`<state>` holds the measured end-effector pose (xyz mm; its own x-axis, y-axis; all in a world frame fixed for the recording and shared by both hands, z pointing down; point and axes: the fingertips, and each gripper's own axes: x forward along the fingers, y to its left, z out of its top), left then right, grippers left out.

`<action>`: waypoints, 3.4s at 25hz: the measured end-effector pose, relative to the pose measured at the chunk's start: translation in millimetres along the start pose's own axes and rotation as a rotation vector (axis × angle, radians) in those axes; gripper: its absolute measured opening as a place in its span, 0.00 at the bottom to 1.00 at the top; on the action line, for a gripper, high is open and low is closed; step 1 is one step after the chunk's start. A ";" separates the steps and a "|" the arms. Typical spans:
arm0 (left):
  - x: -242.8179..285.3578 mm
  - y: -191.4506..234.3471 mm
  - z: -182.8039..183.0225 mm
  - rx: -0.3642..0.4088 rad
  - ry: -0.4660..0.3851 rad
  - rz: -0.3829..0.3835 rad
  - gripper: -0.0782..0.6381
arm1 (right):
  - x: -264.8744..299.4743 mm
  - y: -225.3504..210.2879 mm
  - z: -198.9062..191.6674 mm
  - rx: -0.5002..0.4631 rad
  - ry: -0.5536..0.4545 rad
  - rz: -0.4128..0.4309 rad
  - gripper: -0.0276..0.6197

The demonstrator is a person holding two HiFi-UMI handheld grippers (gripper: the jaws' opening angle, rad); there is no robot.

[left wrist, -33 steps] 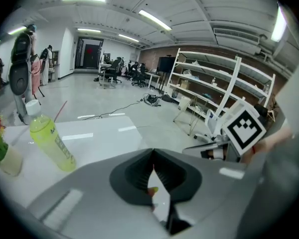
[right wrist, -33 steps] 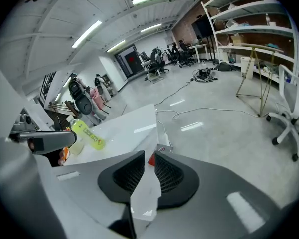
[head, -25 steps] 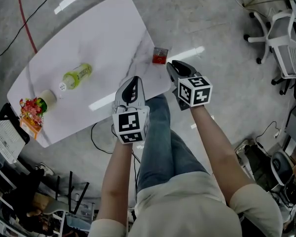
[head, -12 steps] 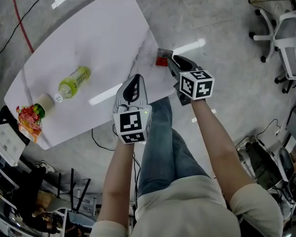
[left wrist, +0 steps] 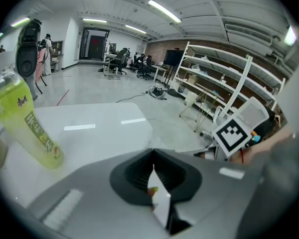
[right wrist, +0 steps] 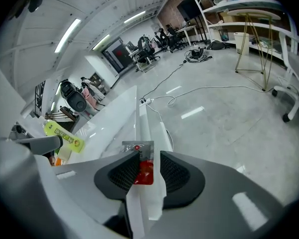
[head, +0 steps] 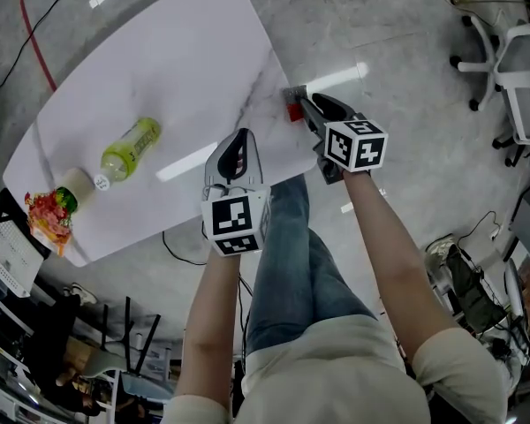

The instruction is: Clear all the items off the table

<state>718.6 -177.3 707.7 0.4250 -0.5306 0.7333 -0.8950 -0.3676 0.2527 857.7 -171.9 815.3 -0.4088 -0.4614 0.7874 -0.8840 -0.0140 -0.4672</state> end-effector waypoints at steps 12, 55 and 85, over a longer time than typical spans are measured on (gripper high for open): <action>-5.8 6.1 -7.3 -0.014 0.003 0.008 0.12 | 4.4 12.8 -2.9 0.052 0.009 0.079 0.23; -118.0 -7.8 0.9 -0.022 -0.093 0.051 0.12 | -112.6 106.8 10.2 -0.332 -0.122 -0.043 0.04; -303.5 -82.0 -50.9 -0.001 -0.197 0.068 0.12 | -307.6 179.7 -75.8 -0.405 -0.298 -0.043 0.04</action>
<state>656.1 52.8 496.6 0.3814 -0.6933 0.6114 -0.9228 -0.3248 0.2073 807.5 34.7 519.6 -0.3396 -0.7022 0.6258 -0.9399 0.2793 -0.1966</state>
